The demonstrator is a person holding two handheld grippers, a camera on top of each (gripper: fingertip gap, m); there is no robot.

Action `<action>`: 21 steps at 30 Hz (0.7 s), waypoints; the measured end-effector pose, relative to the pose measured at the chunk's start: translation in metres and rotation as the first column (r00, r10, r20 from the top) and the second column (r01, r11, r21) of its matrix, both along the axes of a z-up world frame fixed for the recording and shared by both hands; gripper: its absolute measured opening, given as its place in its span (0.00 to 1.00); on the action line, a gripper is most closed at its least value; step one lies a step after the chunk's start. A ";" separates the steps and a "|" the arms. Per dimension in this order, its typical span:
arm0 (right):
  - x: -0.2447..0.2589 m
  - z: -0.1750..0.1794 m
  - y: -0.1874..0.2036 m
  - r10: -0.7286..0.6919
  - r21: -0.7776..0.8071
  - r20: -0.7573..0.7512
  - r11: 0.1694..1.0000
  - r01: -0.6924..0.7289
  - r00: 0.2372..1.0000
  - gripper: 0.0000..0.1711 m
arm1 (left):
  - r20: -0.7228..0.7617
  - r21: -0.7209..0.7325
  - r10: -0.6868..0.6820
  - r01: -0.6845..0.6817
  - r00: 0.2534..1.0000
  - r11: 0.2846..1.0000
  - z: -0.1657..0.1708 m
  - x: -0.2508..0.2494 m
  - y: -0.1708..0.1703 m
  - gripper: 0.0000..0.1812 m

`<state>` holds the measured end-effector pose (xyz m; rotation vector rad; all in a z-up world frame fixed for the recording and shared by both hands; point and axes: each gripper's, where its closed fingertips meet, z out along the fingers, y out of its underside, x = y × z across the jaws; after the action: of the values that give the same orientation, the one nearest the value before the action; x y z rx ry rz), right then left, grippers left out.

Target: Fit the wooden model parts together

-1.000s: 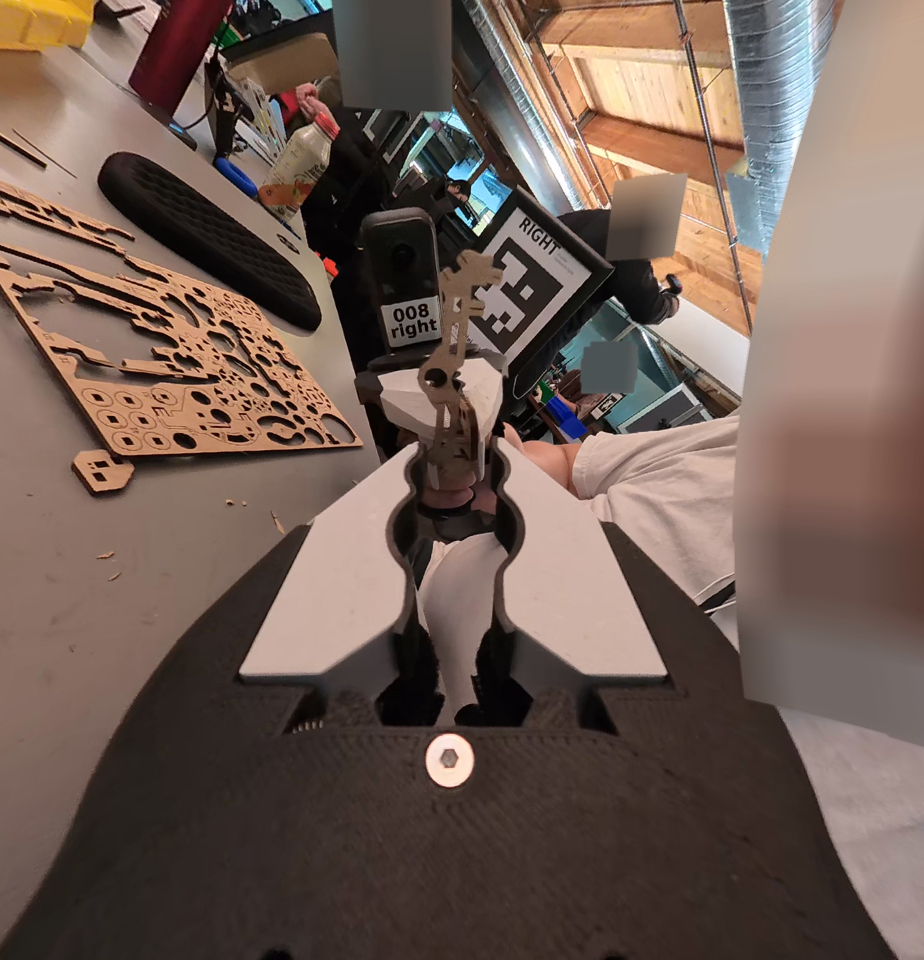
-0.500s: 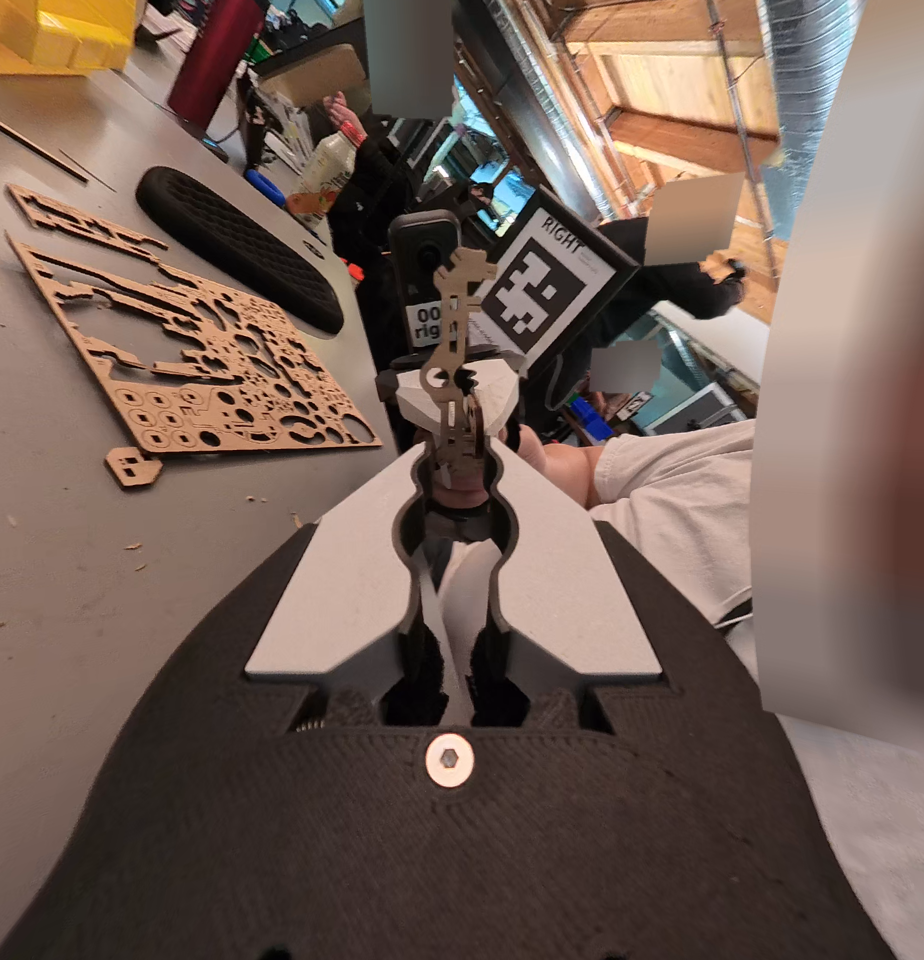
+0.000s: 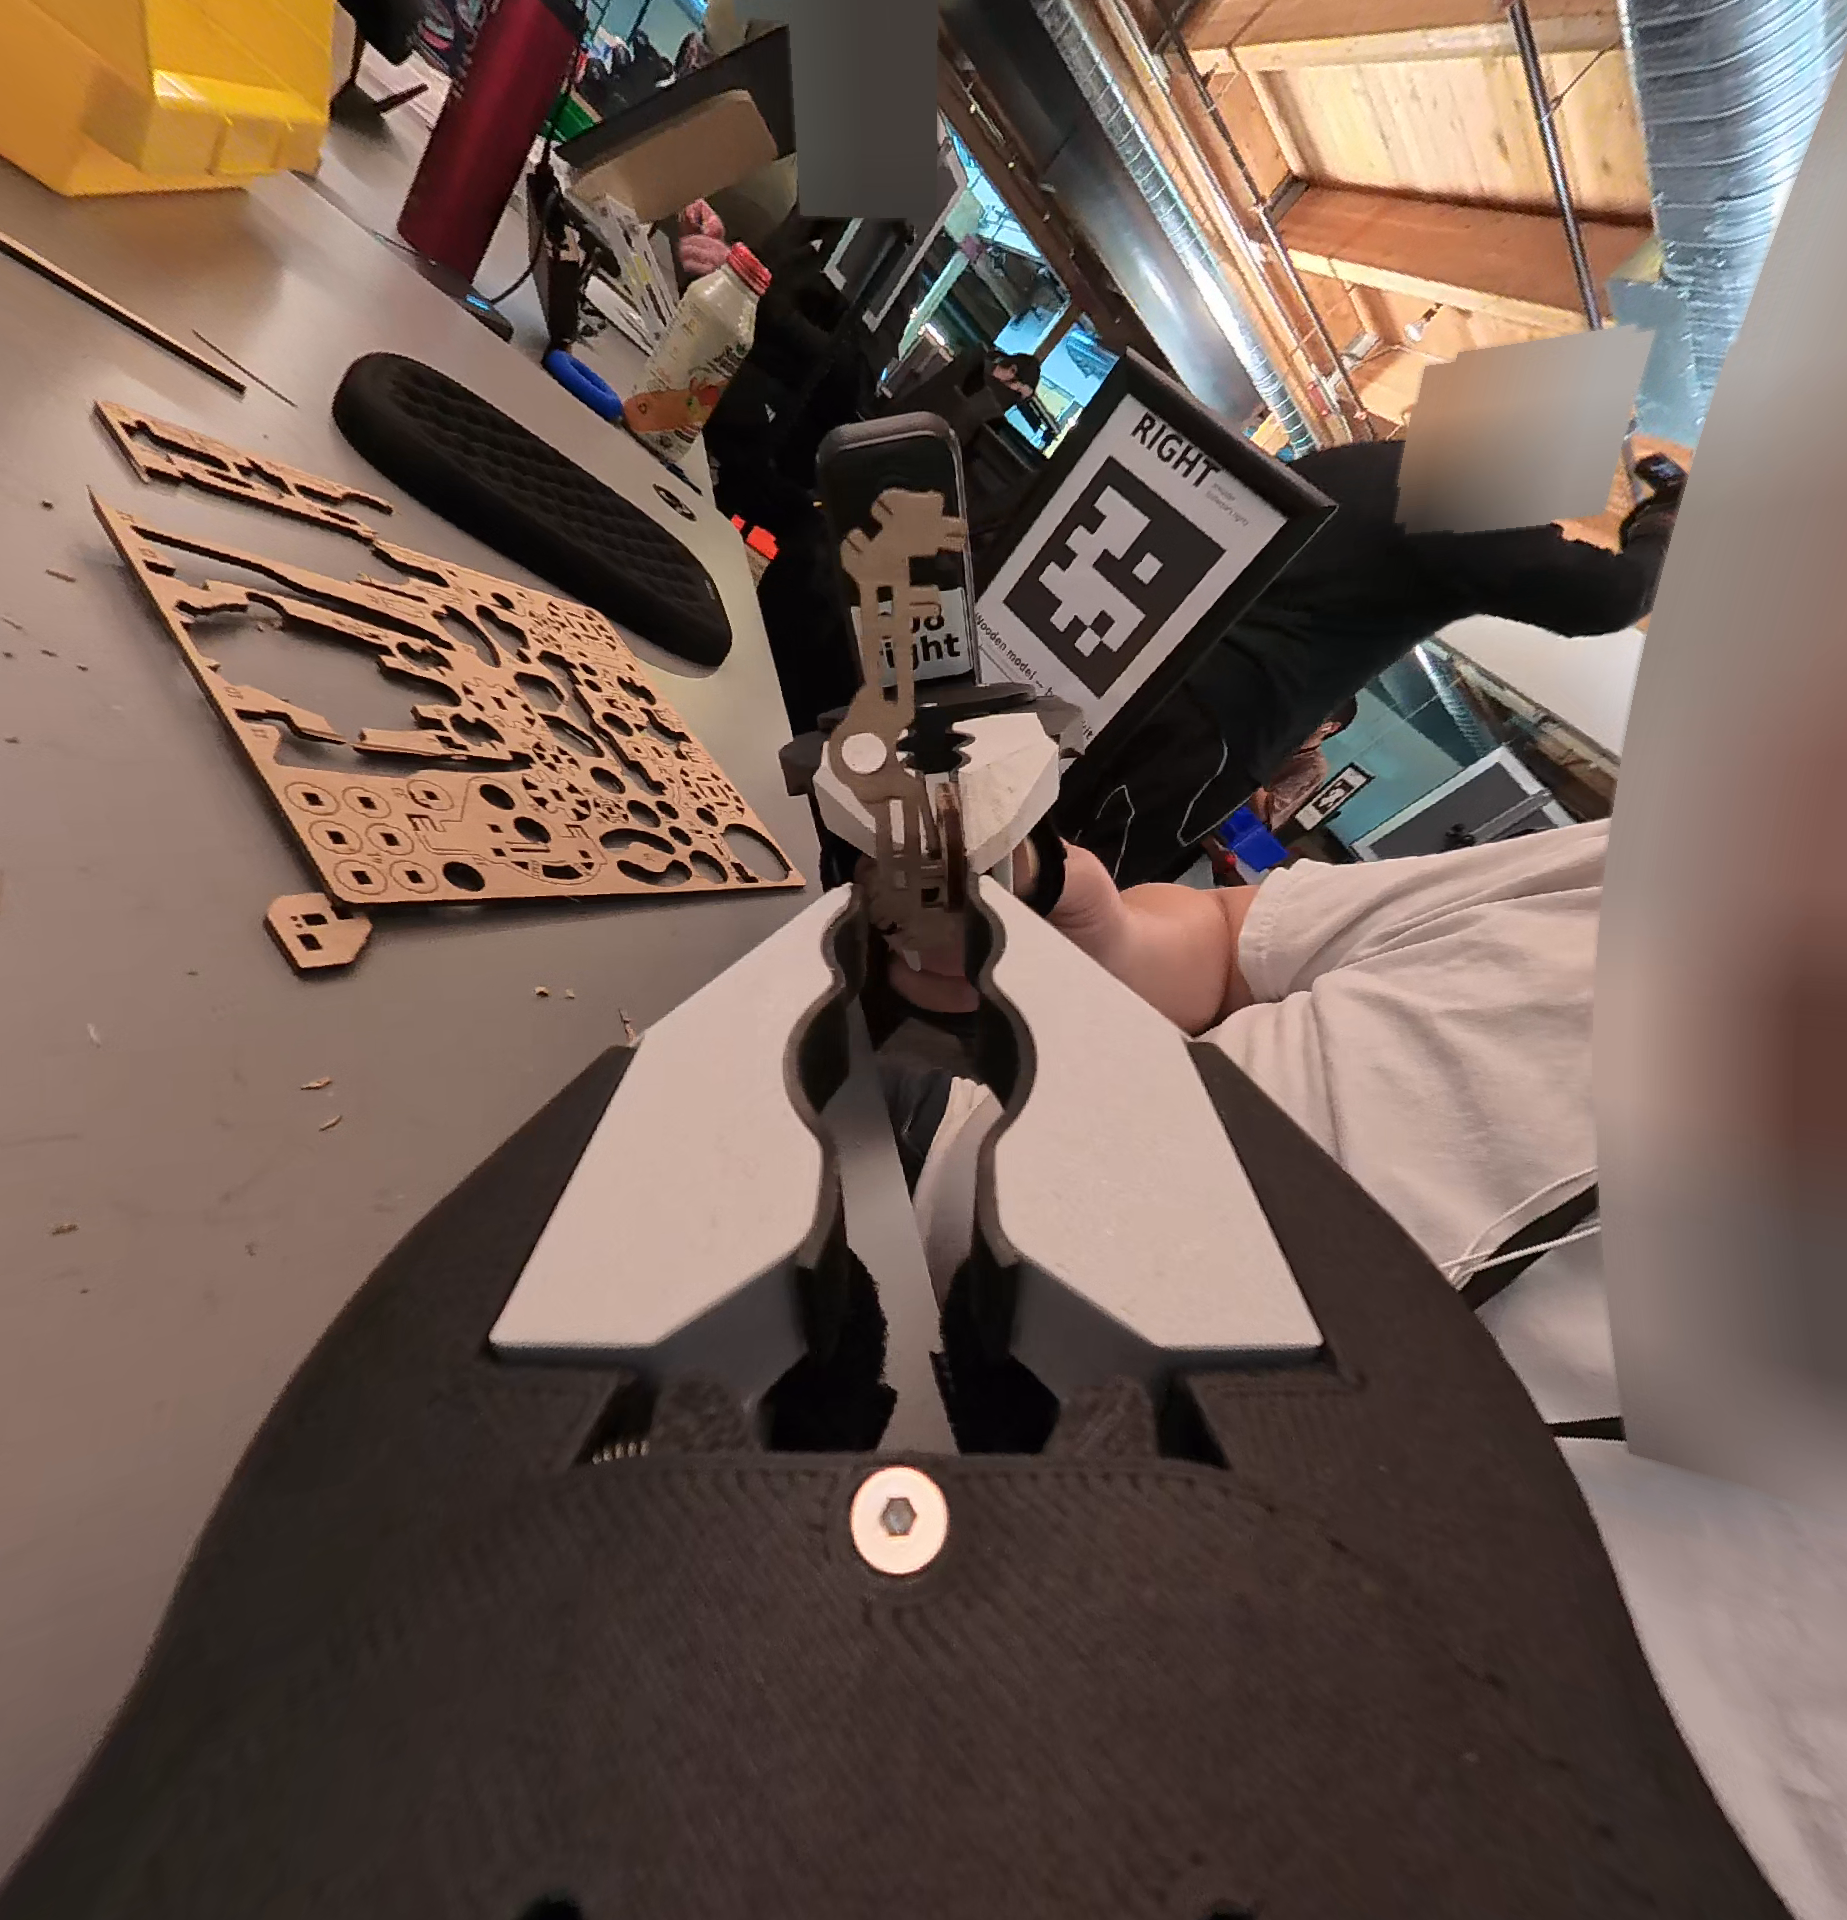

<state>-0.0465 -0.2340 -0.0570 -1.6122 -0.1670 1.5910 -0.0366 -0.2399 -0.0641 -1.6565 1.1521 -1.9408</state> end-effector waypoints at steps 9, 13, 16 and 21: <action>0.003 0.002 0.002 -0.016 -0.006 -0.018 1.000 0.016 1.000 0.01 | 0.018 -0.003 0.004 -0.004 1.000 1.000 0.003 -0.001 0.001 0.10; 0.005 0.001 0.004 -0.013 -0.024 -0.048 1.000 0.012 0.999 0.01 | 0.010 0.003 -0.003 0.003 1.000 1.000 0.001 0.000 0.000 0.11; 0.005 0.000 0.005 -0.013 -0.035 -0.067 0.999 0.010 0.998 0.01 | -0.008 0.031 -0.004 0.004 1.000 1.000 -0.003 0.001 -0.002 0.09; 0.004 -0.002 0.006 -0.008 -0.043 -0.078 0.999 0.005 0.997 0.01 | -0.018 0.055 0.015 -0.014 1.000 0.998 -0.005 0.002 -0.001 0.09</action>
<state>-0.0426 -0.2276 -0.0587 -1.5783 -0.0861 1.6605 -0.0343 -0.2406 -0.0692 -1.6536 1.1860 -1.8717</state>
